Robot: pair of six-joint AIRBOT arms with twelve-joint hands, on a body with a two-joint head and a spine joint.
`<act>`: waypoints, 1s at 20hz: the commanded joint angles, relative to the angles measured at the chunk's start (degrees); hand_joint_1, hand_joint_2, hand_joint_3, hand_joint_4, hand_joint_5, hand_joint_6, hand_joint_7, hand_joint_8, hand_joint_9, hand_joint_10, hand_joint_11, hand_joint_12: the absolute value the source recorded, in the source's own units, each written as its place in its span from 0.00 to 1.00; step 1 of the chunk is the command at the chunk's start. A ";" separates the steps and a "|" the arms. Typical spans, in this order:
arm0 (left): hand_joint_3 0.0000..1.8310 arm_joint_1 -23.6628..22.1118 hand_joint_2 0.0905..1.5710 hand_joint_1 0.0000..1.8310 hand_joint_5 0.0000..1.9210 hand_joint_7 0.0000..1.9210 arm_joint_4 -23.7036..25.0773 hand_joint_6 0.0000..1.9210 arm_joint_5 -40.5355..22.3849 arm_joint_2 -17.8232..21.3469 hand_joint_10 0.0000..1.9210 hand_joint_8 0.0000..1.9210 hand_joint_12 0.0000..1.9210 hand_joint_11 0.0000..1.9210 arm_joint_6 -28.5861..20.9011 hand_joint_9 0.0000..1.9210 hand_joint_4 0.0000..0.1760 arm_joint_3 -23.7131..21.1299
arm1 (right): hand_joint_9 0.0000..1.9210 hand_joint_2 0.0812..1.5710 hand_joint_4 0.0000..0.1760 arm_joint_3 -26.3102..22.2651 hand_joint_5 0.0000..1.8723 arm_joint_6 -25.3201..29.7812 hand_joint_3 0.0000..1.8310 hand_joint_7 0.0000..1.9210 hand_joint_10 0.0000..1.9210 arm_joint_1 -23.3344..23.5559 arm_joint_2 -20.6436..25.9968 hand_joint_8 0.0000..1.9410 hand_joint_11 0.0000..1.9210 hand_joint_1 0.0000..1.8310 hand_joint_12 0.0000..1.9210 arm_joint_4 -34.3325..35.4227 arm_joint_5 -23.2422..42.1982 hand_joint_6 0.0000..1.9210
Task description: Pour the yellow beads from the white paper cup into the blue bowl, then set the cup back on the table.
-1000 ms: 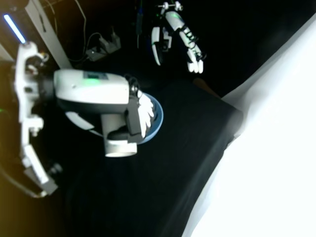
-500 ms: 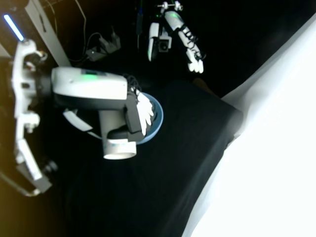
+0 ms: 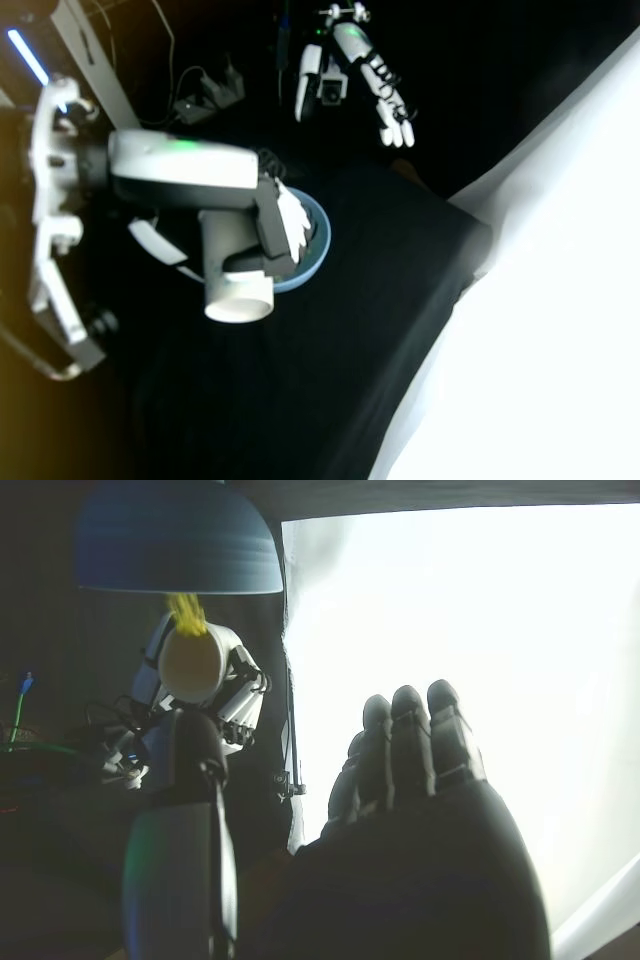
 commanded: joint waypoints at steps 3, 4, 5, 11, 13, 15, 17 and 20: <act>0.00 -0.78 0.61 0.33 0.00 0.10 -0.88 0.00 -6.64 -0.12 0.00 0.00 0.06 0.00 -0.22 0.07 0.00 0.48 | 0.55 0.74 0.00 -0.51 0.43 -0.50 0.01 0.43 1.00 1.44 0.05 1.00 0.67 0.57 1.00 -0.90 -2.69 0.71; 0.00 -0.78 0.61 0.33 0.00 0.11 -0.88 0.00 -6.63 -0.13 0.01 0.00 0.07 0.01 -0.22 0.08 0.00 0.48 | 0.53 0.74 0.00 -0.69 0.45 -0.50 0.00 0.42 1.00 1.47 0.09 0.97 0.63 0.57 1.00 -1.36 -2.73 0.65; 0.00 -0.79 0.60 0.33 0.00 0.11 -0.83 0.00 -6.60 -0.13 0.00 0.00 0.07 0.01 -0.22 0.08 0.00 0.48 | 0.53 0.73 0.00 -0.88 0.46 -0.50 0.00 0.43 1.00 1.49 0.14 0.94 0.63 0.58 1.00 -1.77 -2.88 0.62; 0.00 -0.84 0.59 0.33 0.00 0.12 -0.77 0.00 -6.46 -0.13 0.00 0.00 0.04 0.01 -0.17 0.08 0.00 0.49 | 0.56 0.73 0.00 -1.75 0.47 -0.50 0.00 0.46 1.00 1.51 0.15 0.97 0.65 0.58 1.00 -4.40 -3.20 0.61; 0.00 -0.86 0.59 0.33 0.00 0.12 -0.79 0.00 -6.65 -0.21 0.00 0.00 0.04 0.01 -0.18 0.07 0.00 0.50 | 0.59 0.71 0.00 -1.98 0.49 -0.50 0.00 0.48 1.00 1.51 0.19 0.97 0.68 0.61 1.00 -4.74 -3.60 0.57; 0.00 -0.92 0.59 0.33 0.00 0.12 -0.89 0.00 -6.80 -0.39 0.00 0.00 0.04 0.00 -0.19 0.07 0.00 0.50 | 0.60 0.70 0.00 -1.95 0.45 -0.50 0.00 0.48 1.00 1.51 0.50 1.00 0.69 0.61 1.00 -3.12 -3.86 0.77; 0.00 -0.92 0.59 0.33 0.00 0.11 -1.04 0.00 -6.90 -0.49 0.00 0.00 0.04 0.01 -0.19 0.07 0.08 0.50 | 0.56 0.71 0.00 -1.70 0.43 -0.50 0.00 0.46 1.00 1.51 1.20 1.00 0.67 0.65 1.00 0.08 -4.50 0.98; 0.00 -0.92 0.59 0.31 0.00 0.11 -1.23 0.00 -6.87 -0.63 0.00 0.00 0.05 0.02 -0.21 0.07 0.08 0.49 | 0.71 0.75 0.00 -1.34 0.49 -0.50 0.00 0.60 1.00 1.73 3.05 1.00 0.78 0.67 1.00 6.35 -3.98 1.00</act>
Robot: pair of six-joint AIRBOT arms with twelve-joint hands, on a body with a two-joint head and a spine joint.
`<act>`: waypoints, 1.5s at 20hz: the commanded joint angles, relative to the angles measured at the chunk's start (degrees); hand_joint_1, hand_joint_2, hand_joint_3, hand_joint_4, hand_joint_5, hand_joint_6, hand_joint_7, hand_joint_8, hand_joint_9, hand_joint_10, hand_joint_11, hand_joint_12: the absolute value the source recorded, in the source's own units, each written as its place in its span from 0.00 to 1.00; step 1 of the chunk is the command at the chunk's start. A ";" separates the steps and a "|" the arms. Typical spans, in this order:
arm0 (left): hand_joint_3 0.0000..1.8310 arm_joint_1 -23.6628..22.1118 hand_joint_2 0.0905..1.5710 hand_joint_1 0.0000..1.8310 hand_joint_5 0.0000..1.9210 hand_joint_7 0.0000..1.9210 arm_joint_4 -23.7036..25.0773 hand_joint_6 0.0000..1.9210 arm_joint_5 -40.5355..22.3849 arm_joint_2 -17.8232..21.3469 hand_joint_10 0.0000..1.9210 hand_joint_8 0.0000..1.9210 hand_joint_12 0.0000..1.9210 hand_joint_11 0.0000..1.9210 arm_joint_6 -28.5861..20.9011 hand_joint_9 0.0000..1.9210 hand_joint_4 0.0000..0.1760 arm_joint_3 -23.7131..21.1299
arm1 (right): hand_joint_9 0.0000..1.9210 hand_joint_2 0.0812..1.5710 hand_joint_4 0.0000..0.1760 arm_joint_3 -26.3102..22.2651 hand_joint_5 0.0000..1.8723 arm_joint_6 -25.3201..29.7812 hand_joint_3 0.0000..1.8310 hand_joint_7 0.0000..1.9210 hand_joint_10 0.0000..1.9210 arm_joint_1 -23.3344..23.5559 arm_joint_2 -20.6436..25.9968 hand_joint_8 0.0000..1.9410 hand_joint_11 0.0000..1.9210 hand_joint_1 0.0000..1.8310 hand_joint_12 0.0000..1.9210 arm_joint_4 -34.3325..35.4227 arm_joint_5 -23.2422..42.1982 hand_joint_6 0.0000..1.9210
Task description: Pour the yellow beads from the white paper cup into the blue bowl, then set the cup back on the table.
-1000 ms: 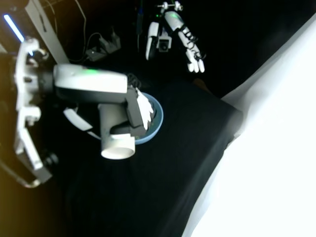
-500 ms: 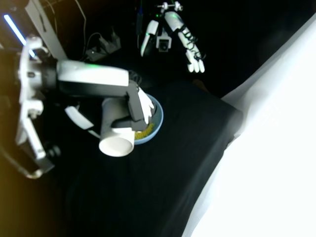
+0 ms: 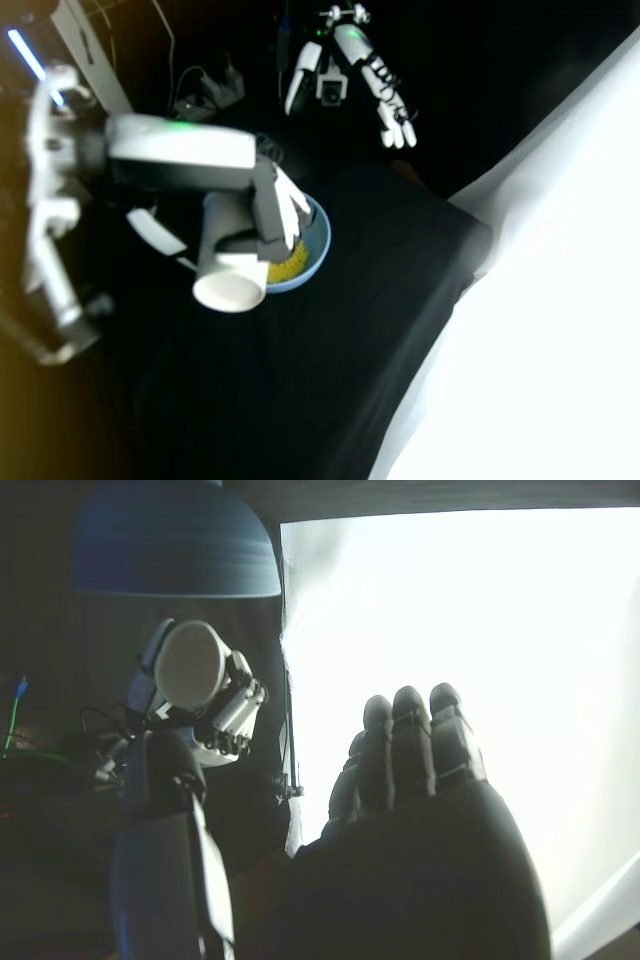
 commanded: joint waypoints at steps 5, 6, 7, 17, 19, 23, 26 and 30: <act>0.00 -0.75 0.61 0.31 0.00 0.12 -1.63 0.00 -7.13 -0.37 0.00 0.00 0.05 0.01 -0.26 0.07 0.00 0.26 | 0.63 0.67 0.00 1.73 0.57 -0.52 0.00 0.60 0.75 3.53 3.91 0.56 0.60 0.66 0.89 13.97 2.21 0.43; 0.00 -0.74 0.61 0.32 0.00 0.12 -1.83 0.00 -7.14 -0.42 0.00 0.00 0.03 0.00 -0.26 0.06 0.00 0.27 | 0.62 0.66 0.00 2.79 0.57 -0.53 0.00 0.60 0.77 3.52 4.51 0.53 0.60 0.65 0.94 18.69 3.45 0.42; 0.00 -0.74 0.61 0.32 0.00 0.11 -1.93 0.00 -7.24 -0.42 0.00 0.00 0.03 0.00 -0.26 0.05 0.00 0.27 | 0.60 0.67 0.00 3.93 0.55 -0.54 0.00 0.58 0.69 3.43 4.99 0.55 0.55 0.69 0.90 23.36 4.75 0.36; 0.00 0.60 0.58 0.29 0.00 0.09 -3.96 0.00 -9.26 -0.42 0.00 0.00 0.00 0.01 -0.51 0.04 0.56 0.05 | 0.44 0.64 0.00 8.05 0.63 -10.75 0.00 0.53 0.82 -4.16 7.43 0.61 0.34 0.66 0.99 58.17 13.69 0.32; 0.00 0.79 0.58 0.28 0.00 0.10 -4.14 0.00 -9.31 -0.42 0.01 0.00 0.00 0.00 -0.51 0.04 0.45 0.02 | 0.43 0.65 0.00 9.87 0.61 -11.24 0.00 0.51 0.91 -7.05 7.44 0.72 0.36 0.63 1.00 65.62 18.03 0.38; 0.00 1.44 0.57 0.27 0.00 0.12 -4.73 0.00 -9.90 -0.41 0.01 0.01 0.01 0.02 -0.59 0.06 0.42 -0.13 | 0.42 0.67 0.05 12.40 0.57 -12.37 0.00 0.55 0.53 -15.07 7.14 0.45 0.19 0.66 0.89 80.56 25.16 0.42; 0.01 1.68 0.60 0.29 0.00 0.12 -4.91 0.00 -10.04 -0.41 0.01 0.00 0.02 0.04 -0.65 0.08 0.07 -0.21 | 0.56 0.66 0.00 13.77 0.55 -12.37 0.00 0.62 0.12 -19.67 6.64 0.27 0.23 0.68 0.55 88.53 28.80 0.53; 0.01 1.99 0.63 0.29 0.00 0.11 -5.09 0.00 -10.19 -0.41 0.00 0.00 0.03 0.05 -0.75 0.08 0.01 -0.27 | 0.60 0.65 0.06 15.20 0.55 -12.37 0.00 0.64 0.00 -25.96 5.62 0.29 0.24 0.68 0.46 100.08 34.45 0.48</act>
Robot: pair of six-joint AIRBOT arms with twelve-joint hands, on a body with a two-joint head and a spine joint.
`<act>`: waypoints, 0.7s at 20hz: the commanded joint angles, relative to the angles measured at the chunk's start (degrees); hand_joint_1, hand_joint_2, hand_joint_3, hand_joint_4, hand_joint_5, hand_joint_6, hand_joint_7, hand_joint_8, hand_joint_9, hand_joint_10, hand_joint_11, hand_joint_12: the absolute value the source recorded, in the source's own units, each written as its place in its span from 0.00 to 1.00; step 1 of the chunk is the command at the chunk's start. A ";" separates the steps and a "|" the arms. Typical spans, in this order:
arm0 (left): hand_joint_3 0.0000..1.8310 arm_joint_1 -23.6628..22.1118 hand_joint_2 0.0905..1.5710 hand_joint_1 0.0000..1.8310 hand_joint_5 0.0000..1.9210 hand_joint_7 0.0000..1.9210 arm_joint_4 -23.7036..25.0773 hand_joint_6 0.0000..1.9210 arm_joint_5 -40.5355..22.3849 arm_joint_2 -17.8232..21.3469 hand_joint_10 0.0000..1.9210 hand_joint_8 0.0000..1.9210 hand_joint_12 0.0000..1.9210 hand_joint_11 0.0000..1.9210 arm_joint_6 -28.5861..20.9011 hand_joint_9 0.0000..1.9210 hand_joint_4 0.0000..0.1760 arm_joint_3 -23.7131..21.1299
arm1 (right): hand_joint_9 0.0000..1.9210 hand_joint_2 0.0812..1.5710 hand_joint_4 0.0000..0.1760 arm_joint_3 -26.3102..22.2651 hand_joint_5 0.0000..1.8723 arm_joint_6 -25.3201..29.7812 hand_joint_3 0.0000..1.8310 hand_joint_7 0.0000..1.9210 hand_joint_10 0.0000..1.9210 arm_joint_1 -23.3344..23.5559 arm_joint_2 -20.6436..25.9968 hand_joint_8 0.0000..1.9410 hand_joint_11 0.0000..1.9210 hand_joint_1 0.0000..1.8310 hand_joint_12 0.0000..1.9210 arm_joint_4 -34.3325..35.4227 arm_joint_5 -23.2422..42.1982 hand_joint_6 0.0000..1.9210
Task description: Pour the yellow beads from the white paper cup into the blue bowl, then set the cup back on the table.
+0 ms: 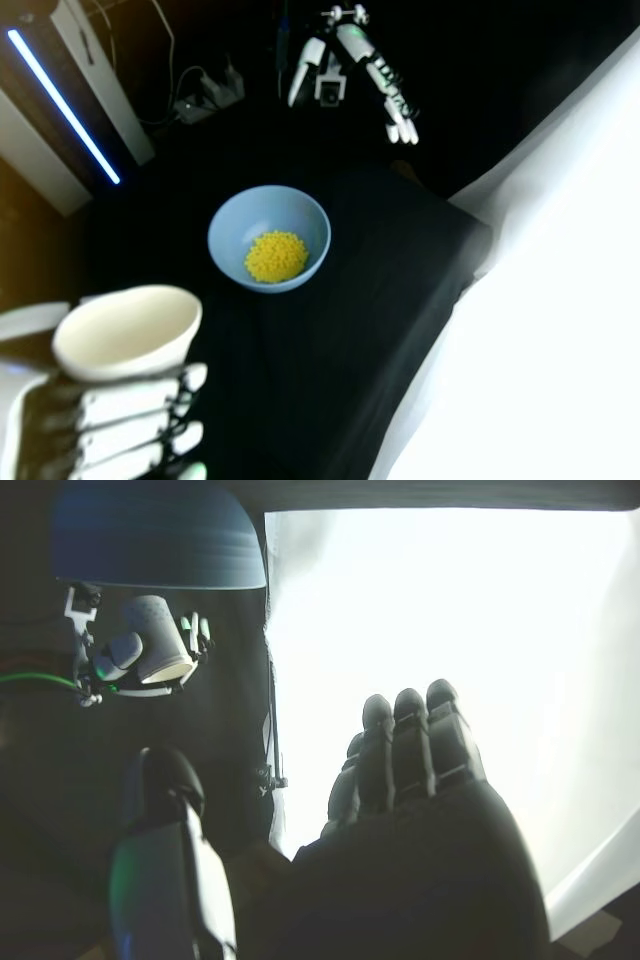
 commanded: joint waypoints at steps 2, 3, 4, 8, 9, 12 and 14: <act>0.01 -0.12 0.63 0.29 0.00 0.12 -1.03 0.00 -7.34 -0.28 0.00 0.00 0.03 0.07 -0.50 0.08 0.00 0.01 | 0.63 0.67 0.13 0.70 0.55 0.39 0.00 0.59 0.01 -1.97 -0.70 0.35 0.38 0.67 0.46 7.16 10.25 0.50; 0.00 -0.10 0.63 0.30 0.00 0.12 -1.05 0.00 -7.33 -0.28 0.00 0.00 0.03 0.07 -0.51 0.08 0.00 0.00 | 0.63 0.67 0.00 0.97 0.54 0.39 0.00 0.62 0.00 -3.47 -1.11 0.29 0.38 0.68 0.40 9.73 11.62 0.53; 0.00 -0.03 0.63 0.29 0.00 0.12 -1.07 0.00 -7.33 -0.28 0.00 0.00 0.03 0.07 -0.52 0.08 0.02 -0.03 | 0.63 0.66 0.00 1.29 0.54 0.39 0.00 0.63 0.00 -4.47 -1.53 0.27 0.39 0.68 0.36 11.36 12.42 0.53; 0.00 0.48 0.63 0.29 0.00 0.12 -1.17 0.00 -7.88 -0.28 0.00 0.00 0.03 0.07 -0.65 0.07 0.05 -0.18 | 0.62 0.65 0.00 2.20 0.55 0.39 0.00 0.70 0.00 -6.13 -3.12 0.16 0.34 0.69 0.28 14.26 13.48 0.50; 0.00 0.48 0.63 0.29 0.00 0.12 -1.15 0.00 -7.95 -0.28 0.00 0.00 0.03 0.07 -0.65 0.08 0.04 -0.20 | 0.61 0.64 0.00 2.56 0.56 0.39 0.00 0.70 0.00 -6.52 -3.60 0.16 0.31 0.69 0.32 15.05 13.55 0.47; 0.00 0.49 0.63 0.31 0.00 0.12 -1.06 0.00 -7.98 -0.30 0.00 0.00 0.03 0.06 -0.64 0.08 0.01 -0.16 | 0.57 0.66 0.00 4.07 0.57 0.39 0.00 0.63 0.00 -8.67 -5.32 0.25 0.24 0.68 0.38 19.07 14.91 0.50; 0.00 0.49 0.64 0.31 0.00 0.13 -1.00 0.00 -7.94 -0.37 0.01 0.00 0.04 0.07 -0.64 0.09 0.00 -0.16 | 0.56 0.64 0.08 5.21 0.61 0.39 0.00 0.65 0.00 -9.78 -6.35 0.30 0.11 0.68 0.52 20.71 15.05 0.35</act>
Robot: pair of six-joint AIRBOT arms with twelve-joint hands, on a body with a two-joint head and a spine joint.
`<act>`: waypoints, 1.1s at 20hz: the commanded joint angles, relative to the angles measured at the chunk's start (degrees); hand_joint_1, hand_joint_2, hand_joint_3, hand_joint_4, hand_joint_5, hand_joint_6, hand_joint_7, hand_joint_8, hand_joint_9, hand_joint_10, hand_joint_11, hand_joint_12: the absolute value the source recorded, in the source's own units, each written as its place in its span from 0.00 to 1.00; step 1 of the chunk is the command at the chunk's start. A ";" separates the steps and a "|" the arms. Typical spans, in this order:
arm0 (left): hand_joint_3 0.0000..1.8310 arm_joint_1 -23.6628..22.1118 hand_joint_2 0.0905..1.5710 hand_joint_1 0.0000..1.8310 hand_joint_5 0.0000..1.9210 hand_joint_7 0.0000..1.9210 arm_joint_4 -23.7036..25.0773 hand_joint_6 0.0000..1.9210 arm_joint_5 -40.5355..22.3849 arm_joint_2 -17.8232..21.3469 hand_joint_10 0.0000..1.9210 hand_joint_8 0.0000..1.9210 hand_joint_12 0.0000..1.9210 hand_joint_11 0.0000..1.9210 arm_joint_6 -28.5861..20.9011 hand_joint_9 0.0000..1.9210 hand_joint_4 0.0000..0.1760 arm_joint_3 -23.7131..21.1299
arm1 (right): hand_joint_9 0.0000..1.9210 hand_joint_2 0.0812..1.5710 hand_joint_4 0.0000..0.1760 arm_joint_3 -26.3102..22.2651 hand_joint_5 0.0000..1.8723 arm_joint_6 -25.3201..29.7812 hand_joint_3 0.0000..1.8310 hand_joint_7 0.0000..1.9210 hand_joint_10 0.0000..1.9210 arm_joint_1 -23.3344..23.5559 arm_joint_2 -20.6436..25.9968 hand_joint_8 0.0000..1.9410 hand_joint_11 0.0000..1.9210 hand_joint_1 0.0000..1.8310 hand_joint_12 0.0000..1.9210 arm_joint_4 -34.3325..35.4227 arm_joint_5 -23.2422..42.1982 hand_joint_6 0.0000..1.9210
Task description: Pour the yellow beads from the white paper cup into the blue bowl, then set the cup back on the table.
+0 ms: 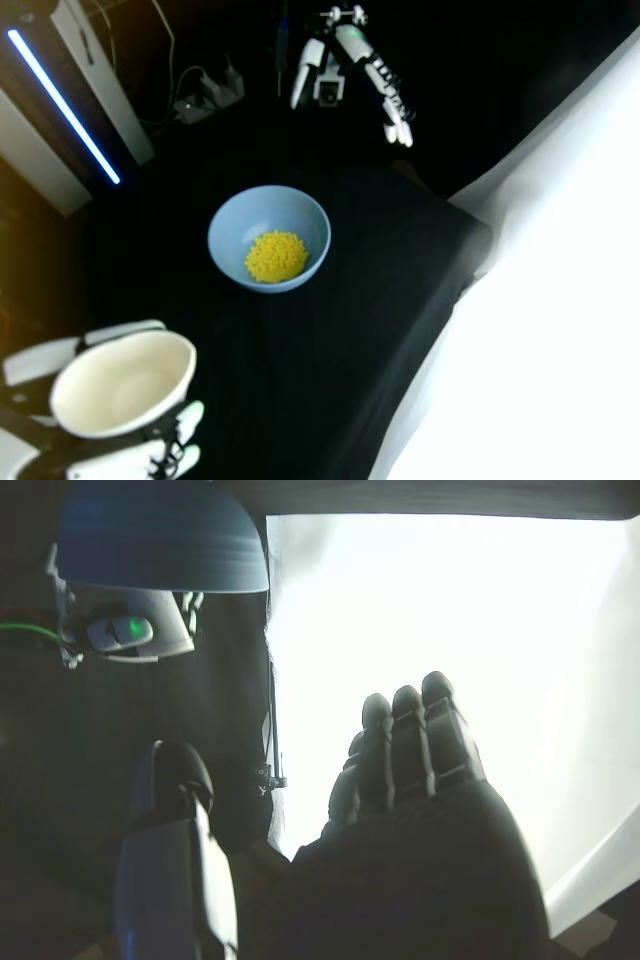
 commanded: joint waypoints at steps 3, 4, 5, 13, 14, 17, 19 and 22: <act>0.00 -0.37 0.65 0.30 0.00 0.12 -0.96 0.00 -7.14 -0.38 0.00 0.00 0.03 0.06 -0.44 0.09 0.00 0.08 | 0.58 0.64 0.12 1.32 0.60 0.59 0.00 0.64 0.02 -0.57 -0.74 0.31 0.13 0.68 0.58 2.96 7.20 0.38; 0.00 -0.37 0.65 0.30 0.00 0.12 -0.96 0.00 -7.18 -0.49 0.00 0.00 0.03 0.05 -0.46 0.09 0.00 0.11 | 0.59 0.64 0.09 1.92 0.60 0.59 0.00 0.66 0.01 -0.78 -1.25 0.27 0.11 0.68 0.57 3.28 7.16 0.38; 0.00 -0.35 0.64 0.29 0.00 0.12 -0.97 0.00 -7.27 -0.66 0.00 0.00 0.03 0.05 -0.52 0.09 0.00 0.14 | 0.58 0.64 0.16 2.64 0.60 0.59 0.00 0.66 0.00 -0.97 -1.98 0.26 0.10 0.68 0.57 3.57 6.97 0.37; 0.00 -0.26 0.64 0.31 0.00 0.13 -0.99 0.00 -7.97 -1.47 0.00 0.00 0.04 0.05 -1.19 0.08 0.00 0.47 | 0.46 0.68 0.00 5.63 0.62 0.60 0.00 0.46 0.02 -1.47 -4.86 0.44 0.05 0.68 0.62 5.05 6.84 0.39; 0.00 -0.24 0.64 0.31 0.00 0.13 -0.99 0.00 -8.08 -1.47 0.00 0.00 0.04 0.05 -1.22 0.08 0.00 0.44 | 0.46 0.66 0.00 5.93 0.61 0.60 0.00 0.48 0.01 -1.53 -5.24 0.20 0.06 0.65 0.63 5.05 6.61 0.37; 0.00 -0.22 0.65 0.31 0.00 0.14 -0.98 0.00 -8.14 -1.54 0.00 0.01 0.05 0.06 -1.34 0.08 0.00 0.43 | 0.40 0.72 0.00 6.21 0.61 0.61 0.00 0.37 0.15 -2.48 -5.73 0.70 0.04 0.67 0.77 5.59 6.03 0.34; 0.00 -0.21 0.65 0.32 0.00 0.13 -0.98 0.00 -8.14 -1.67 0.00 0.00 0.05 0.05 -1.34 0.07 0.00 0.43 | 0.33 0.67 0.00 6.21 0.60 0.61 0.00 0.38 0.13 -2.95 -5.92 0.31 0.00 0.65 0.70 6.07 5.91 0.39; 0.00 -0.20 0.66 0.31 0.00 0.13 -0.97 0.00 -8.17 -1.74 0.00 0.00 0.05 0.05 -1.39 0.07 0.00 0.41 | 0.21 0.64 0.00 6.22 0.62 0.61 0.00 0.40 0.04 -3.20 -6.22 0.02 0.00 0.62 0.39 6.13 5.84 0.35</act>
